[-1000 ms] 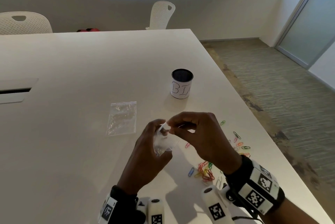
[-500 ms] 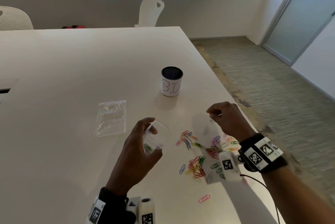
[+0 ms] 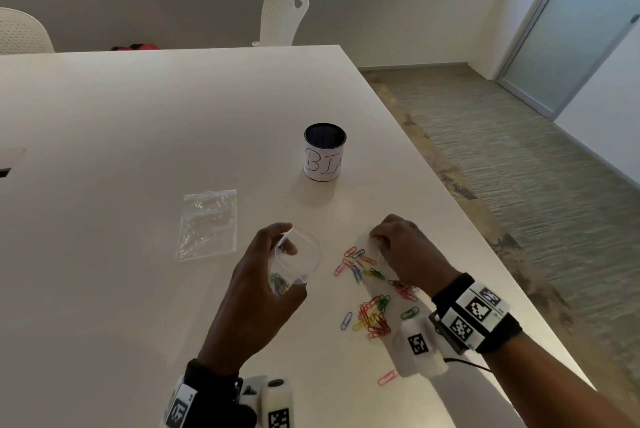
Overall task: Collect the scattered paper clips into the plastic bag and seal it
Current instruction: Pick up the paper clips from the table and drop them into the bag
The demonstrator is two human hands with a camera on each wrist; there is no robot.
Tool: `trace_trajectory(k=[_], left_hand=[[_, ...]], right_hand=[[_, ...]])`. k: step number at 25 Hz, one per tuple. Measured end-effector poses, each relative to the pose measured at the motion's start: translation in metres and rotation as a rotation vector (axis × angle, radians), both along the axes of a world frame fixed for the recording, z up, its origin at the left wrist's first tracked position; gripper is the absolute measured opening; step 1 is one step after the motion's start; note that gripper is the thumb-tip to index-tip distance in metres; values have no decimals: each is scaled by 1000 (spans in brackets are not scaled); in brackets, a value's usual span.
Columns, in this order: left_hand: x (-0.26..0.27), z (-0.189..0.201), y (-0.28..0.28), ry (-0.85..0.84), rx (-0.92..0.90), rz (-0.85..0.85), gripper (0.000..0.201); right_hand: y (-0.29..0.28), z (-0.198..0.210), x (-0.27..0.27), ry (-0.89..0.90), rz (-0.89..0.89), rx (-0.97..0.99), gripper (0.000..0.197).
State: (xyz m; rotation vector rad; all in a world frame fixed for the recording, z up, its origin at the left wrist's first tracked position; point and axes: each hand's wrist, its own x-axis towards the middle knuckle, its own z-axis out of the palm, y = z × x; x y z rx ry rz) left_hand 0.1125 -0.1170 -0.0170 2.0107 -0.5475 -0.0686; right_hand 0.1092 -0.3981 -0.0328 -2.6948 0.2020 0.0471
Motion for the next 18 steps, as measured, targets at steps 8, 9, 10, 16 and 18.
trace_trajectory(k=[8,9,10,16,18], left_hand=[[-1,2,0,-3,5,1,72],[-1,3,0,-1,3,2,72],[-1,3,1,2,2,5,71],[-1,4,3,10,-7,8,70],[-1,4,2,12,-5,6,70]], right_hand=[[47,6,-7,93,227,-80,36],[48,6,-7,73,234,-76,27],[47,6,-7,55,236,-66,19],[23,20,-12,142,303,-109,41],[18,23,-18,195,339,-159,59]])
